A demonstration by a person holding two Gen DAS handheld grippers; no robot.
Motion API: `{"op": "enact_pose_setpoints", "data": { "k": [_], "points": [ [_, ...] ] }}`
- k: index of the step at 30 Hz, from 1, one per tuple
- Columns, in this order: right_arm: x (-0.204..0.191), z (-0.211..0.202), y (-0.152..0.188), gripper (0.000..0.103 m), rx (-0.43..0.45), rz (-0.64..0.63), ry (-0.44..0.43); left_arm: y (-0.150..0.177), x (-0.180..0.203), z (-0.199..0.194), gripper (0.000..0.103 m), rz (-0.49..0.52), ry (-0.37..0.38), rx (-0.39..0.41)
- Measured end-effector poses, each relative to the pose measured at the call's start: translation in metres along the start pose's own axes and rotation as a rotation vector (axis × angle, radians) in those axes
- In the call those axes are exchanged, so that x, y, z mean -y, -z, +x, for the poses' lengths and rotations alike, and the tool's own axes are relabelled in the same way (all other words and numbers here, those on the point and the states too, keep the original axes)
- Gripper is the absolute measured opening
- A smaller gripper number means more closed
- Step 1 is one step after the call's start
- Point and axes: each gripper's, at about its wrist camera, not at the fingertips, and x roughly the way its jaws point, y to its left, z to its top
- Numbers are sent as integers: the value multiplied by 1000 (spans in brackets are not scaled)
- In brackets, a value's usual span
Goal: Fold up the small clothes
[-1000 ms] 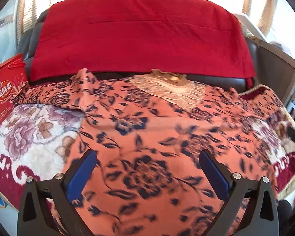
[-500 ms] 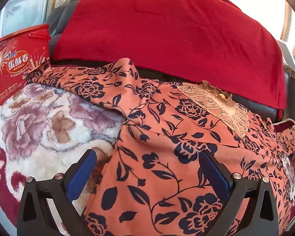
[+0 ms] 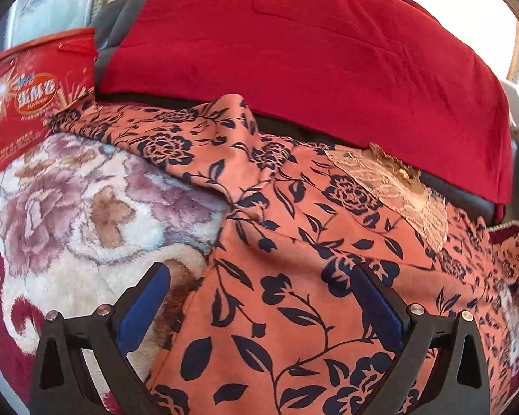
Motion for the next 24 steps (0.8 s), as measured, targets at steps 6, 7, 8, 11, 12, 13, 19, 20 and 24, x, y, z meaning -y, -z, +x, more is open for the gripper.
{"op": "enact_pose_setpoints", "data": {
  "k": [6, 7, 8, 11, 12, 13, 19, 20, 24],
  "points": [
    [-159, -69, 24, 6, 94, -247, -302, -4, -16, -9, 103, -66, 32, 17],
    [-189, -81, 39, 6, 94, -288, -366, -5, -18, -11, 103, -74, 34, 23],
    [-222, -93, 59, 6, 86, -327, -437, -6, -21, -12, 103, -83, 36, 27],
    [-297, -115, 130, 6, 35, -414, -599, -7, -30, -14, 103, -110, 42, 28],
    [-314, -115, 154, 9, 4, -422, -632, -8, -33, -15, 103, -120, 44, 25],
    [-332, -110, 183, 10, -44, -443, -648, -8, -36, -14, 103, -129, 48, 19],
    [-373, -35, 319, 91, -361, -670, -574, -7, -45, -12, 103, -153, 85, -19],
    [-365, -35, 318, 99, -358, -640, -593, -6, -44, -12, 103, -143, 91, -22],
    [-326, -55, 296, 100, -322, -521, -692, -5, -31, -16, 103, -89, 118, -14]
  ]
}}
